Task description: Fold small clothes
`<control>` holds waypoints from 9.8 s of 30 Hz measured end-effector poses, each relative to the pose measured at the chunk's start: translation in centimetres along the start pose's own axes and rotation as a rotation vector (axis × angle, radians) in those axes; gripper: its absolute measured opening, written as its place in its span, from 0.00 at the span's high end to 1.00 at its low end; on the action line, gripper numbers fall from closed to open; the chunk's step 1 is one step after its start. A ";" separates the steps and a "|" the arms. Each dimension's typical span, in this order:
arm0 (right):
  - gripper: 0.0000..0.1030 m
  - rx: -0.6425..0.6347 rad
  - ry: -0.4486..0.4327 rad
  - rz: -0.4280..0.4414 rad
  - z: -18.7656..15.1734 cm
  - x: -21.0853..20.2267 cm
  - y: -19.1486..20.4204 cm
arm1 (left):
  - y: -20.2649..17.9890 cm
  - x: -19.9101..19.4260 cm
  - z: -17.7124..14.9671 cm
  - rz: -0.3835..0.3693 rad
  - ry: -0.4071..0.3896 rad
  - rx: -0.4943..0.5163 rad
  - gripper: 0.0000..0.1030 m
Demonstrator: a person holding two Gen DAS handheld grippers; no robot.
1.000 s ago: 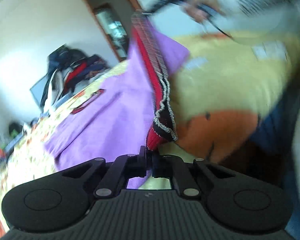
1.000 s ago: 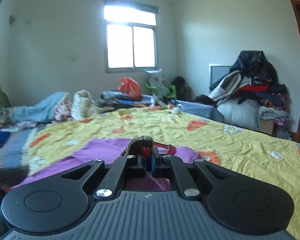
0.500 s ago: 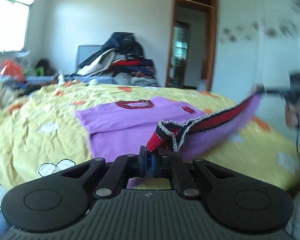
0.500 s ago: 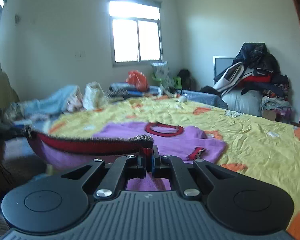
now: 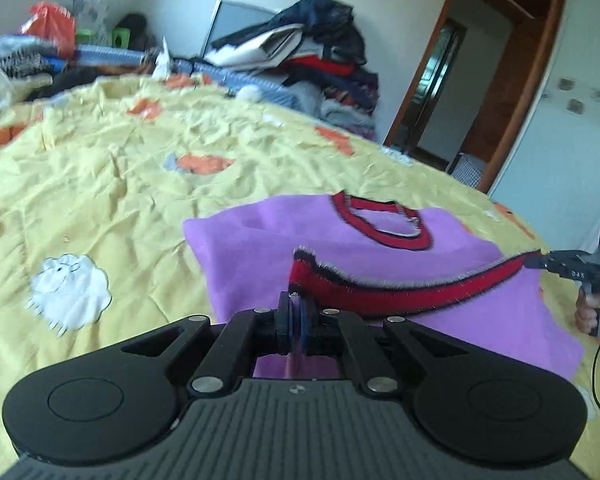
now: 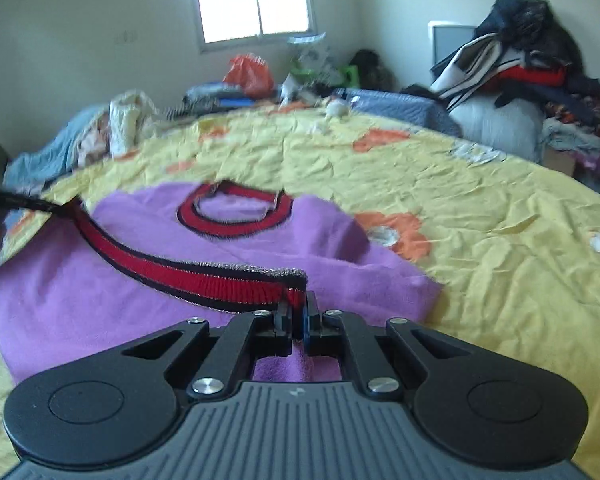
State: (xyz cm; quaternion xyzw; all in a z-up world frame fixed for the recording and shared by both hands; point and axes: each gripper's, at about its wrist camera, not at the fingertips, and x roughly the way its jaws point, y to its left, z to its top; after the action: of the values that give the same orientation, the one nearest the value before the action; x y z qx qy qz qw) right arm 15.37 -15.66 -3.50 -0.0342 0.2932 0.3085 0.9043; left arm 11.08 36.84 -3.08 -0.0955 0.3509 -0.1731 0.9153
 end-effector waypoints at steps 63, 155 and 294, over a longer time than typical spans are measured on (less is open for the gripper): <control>0.00 0.217 0.122 -0.467 2.1 5.1 9.7 | -12.5 12.7 1.3 0.379 0.123 0.047 0.00; 0.00 -0.545 0.034 -0.355 -2.1 11.3 45.6 | 10.3 14.6 8.1 -0.519 0.419 -0.401 0.03; 0.00 0.136 0.071 -0.122 1.7 0.9 3.5 | -25.9 8.0 -2.7 -0.099 0.208 0.184 0.00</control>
State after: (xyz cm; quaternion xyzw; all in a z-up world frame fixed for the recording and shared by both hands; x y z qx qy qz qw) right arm 14.81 -11.95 -2.24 -0.0014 0.3428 0.2309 0.9106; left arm 8.36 9.79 -2.25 -0.0098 0.4216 -0.2586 0.8691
